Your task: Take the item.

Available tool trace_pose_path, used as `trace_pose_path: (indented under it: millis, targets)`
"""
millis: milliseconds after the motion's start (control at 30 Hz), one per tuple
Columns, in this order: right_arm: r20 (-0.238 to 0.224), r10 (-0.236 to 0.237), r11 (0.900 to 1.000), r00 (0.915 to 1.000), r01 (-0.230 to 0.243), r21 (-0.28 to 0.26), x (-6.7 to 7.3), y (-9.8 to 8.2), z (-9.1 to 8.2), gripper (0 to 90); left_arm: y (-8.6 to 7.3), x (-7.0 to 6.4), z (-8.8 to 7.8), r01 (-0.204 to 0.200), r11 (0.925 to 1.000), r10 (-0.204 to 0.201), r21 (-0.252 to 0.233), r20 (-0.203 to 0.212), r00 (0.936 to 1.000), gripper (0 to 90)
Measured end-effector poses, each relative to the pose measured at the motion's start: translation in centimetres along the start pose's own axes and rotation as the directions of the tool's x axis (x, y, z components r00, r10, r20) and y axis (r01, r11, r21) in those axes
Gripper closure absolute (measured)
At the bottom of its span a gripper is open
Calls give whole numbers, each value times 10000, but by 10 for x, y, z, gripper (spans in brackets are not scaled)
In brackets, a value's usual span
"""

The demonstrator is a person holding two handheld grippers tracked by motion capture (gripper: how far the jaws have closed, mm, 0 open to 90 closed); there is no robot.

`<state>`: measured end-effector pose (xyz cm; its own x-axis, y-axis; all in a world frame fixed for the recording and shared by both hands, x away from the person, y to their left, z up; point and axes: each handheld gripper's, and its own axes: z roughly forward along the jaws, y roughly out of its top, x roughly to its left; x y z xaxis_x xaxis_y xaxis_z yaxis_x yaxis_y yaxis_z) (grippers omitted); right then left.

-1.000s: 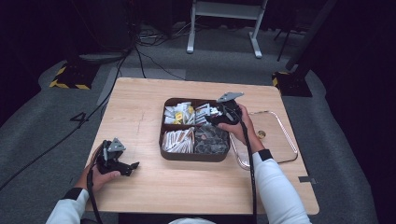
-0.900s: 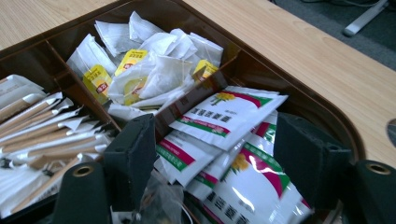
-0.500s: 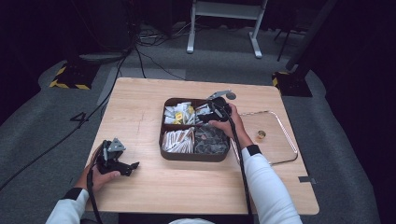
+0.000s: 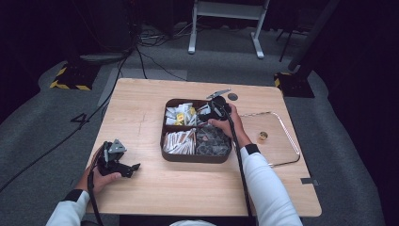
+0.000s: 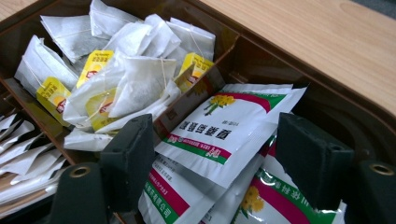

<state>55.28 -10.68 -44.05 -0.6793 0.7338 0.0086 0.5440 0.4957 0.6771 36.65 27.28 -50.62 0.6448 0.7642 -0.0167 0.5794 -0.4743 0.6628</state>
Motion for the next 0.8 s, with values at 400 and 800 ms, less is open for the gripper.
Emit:
trace_pose_path:
  millis: [400, 800]
  targets:
    - [229, -443, 9989, 9988, 446, -132, 10, 10, 4, 486, 0, 0, 0, -5, 10000, 5, 1, -3, 10000, 1]
    - [261, -160, 9995, 9995, 167, -265, 10, 10, 10, 814, 0, 0, 0, -4, 10000, 4, 1, -1, 10000, 2]
